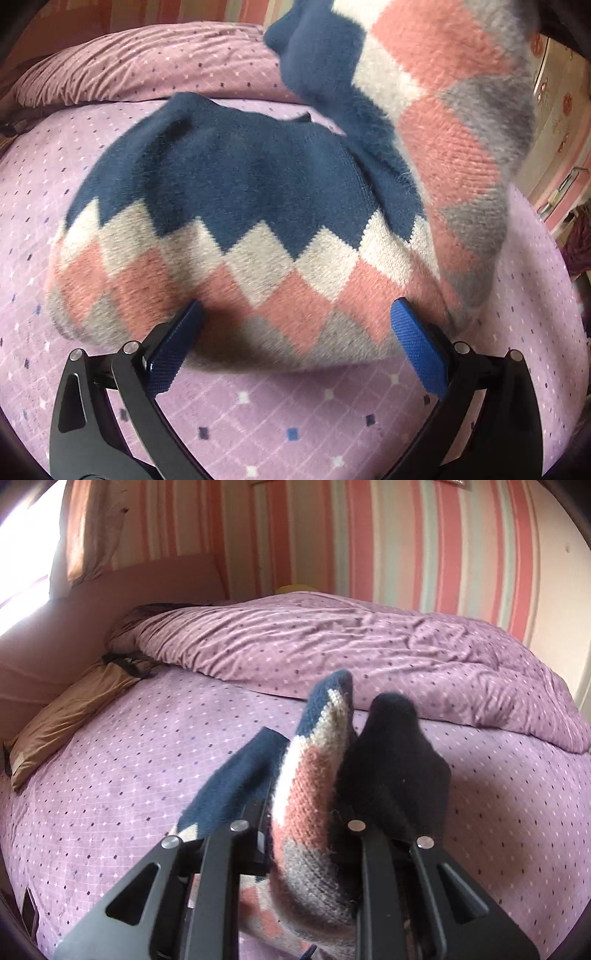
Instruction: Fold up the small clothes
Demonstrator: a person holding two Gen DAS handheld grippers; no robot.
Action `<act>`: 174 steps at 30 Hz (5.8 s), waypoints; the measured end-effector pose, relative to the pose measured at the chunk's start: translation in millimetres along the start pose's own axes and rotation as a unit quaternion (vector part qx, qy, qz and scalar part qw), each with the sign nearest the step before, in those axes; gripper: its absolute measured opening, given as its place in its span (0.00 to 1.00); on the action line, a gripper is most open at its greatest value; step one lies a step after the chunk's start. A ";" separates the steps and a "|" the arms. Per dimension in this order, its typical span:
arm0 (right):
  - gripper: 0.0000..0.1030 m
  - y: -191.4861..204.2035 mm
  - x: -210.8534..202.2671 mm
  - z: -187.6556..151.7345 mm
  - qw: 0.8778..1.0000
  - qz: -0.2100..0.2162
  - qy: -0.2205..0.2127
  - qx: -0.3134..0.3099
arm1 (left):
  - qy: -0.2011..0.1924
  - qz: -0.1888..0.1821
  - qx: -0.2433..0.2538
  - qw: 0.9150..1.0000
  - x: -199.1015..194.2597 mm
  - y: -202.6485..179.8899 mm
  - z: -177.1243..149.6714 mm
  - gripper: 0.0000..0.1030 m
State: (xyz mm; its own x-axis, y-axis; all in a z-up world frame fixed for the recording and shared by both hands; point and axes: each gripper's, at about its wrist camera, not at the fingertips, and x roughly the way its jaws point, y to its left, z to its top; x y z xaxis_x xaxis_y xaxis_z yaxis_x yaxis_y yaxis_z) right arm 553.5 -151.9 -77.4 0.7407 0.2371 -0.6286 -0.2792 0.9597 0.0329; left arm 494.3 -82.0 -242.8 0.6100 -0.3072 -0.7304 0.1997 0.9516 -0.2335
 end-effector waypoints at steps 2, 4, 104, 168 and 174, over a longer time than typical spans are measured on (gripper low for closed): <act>0.19 6.3 0.3 2.8 1.000 0.006 0.001 -0.002 | -0.010 -0.002 0.000 1.000 -9.7 6.7 -2.4 0.97; 0.19 12.2 2.5 4.1 1.000 0.008 0.005 -0.005 | -0.013 -0.001 0.004 1.000 -20.0 12.3 -6.5 0.97; 0.89 -25.0 -19.2 -99.4 0.993 -0.099 0.006 0.064 | 0.039 0.117 0.021 0.992 -7.4 119.6 54.1 0.97; 0.98 -54.5 -45.3 -103.1 0.994 -0.076 -0.012 0.073 | 0.049 0.023 0.003 0.999 -11.4 157.2 84.4 0.97; 0.98 -74.8 -21.7 -102.7 0.994 -0.052 0.004 0.096 | 0.063 0.050 0.020 0.997 8.4 145.9 86.4 0.97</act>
State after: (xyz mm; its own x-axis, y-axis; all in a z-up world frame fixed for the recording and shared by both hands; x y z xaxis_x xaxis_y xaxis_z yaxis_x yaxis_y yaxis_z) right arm 495.6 -244.3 -146.0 0.7551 0.1341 -0.6418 -0.0783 0.9903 0.1148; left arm 594.8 53.9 -227.6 0.5275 -0.2064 -0.8241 0.1750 0.9756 -0.1323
